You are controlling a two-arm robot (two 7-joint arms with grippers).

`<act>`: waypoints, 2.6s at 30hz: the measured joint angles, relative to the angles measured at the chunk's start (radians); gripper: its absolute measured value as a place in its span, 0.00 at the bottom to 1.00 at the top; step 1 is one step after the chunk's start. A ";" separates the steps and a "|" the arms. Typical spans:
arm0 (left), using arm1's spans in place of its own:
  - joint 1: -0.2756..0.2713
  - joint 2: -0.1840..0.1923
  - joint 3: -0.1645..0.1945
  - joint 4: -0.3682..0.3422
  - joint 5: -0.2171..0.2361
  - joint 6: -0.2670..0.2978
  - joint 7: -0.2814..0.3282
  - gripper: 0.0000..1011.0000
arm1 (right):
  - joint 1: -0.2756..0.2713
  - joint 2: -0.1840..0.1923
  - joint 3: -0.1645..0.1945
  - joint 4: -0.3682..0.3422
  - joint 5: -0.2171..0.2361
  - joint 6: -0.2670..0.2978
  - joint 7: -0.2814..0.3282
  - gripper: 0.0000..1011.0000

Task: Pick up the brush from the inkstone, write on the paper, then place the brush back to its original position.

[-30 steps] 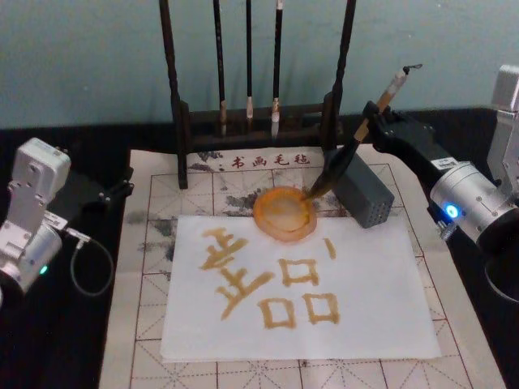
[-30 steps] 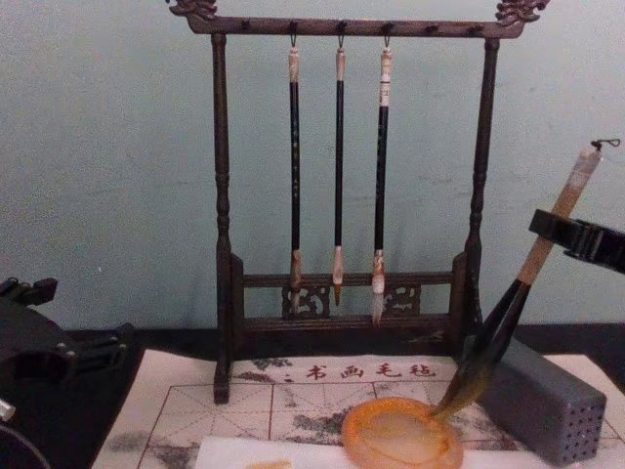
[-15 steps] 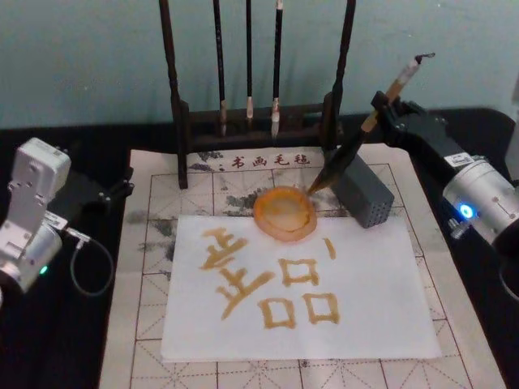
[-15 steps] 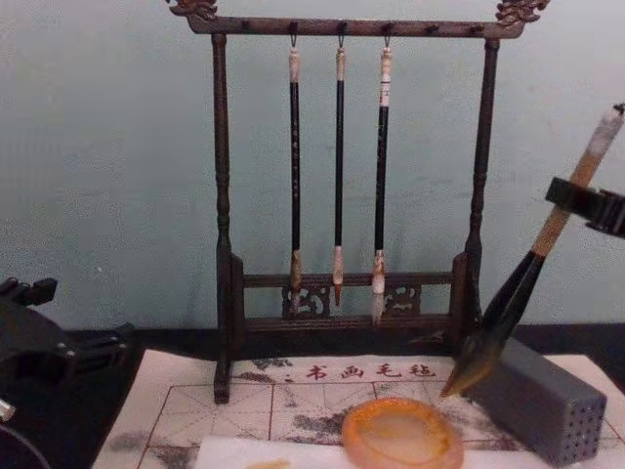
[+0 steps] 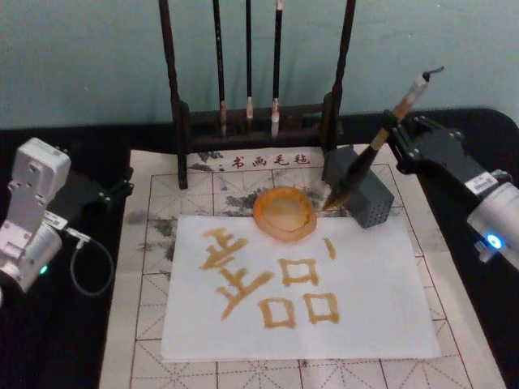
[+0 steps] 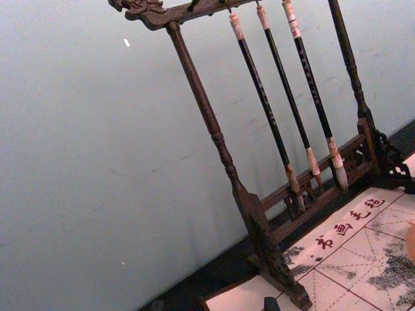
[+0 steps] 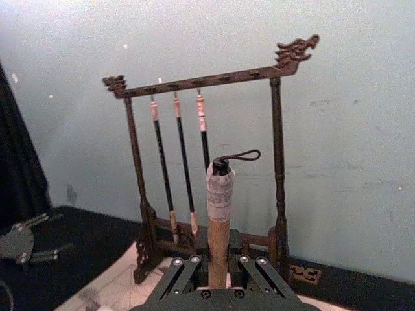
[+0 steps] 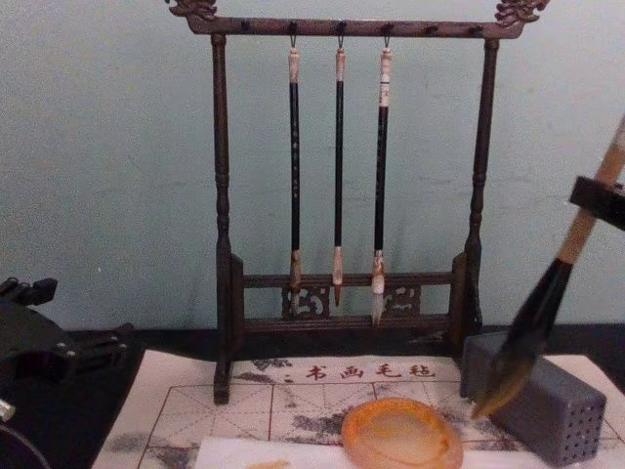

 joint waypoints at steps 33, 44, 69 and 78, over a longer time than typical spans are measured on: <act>0.000 0.000 0.000 0.000 0.000 0.000 0.000 0.99 | -0.116 0.005 0.037 -0.044 -0.149 -0.051 0.076 0.20; 0.000 0.000 0.000 0.000 0.000 0.000 0.000 0.99 | -0.107 -0.018 0.043 -0.031 -0.175 -0.055 0.083 0.20; 0.000 0.000 0.000 0.000 0.000 0.000 0.000 0.99 | -0.081 -0.048 0.035 0.002 -0.218 -0.062 0.094 0.20; 0.000 0.000 0.000 0.000 0.000 0.000 0.000 0.99 | -0.081 -0.050 0.035 0.007 -0.229 -0.063 0.095 0.20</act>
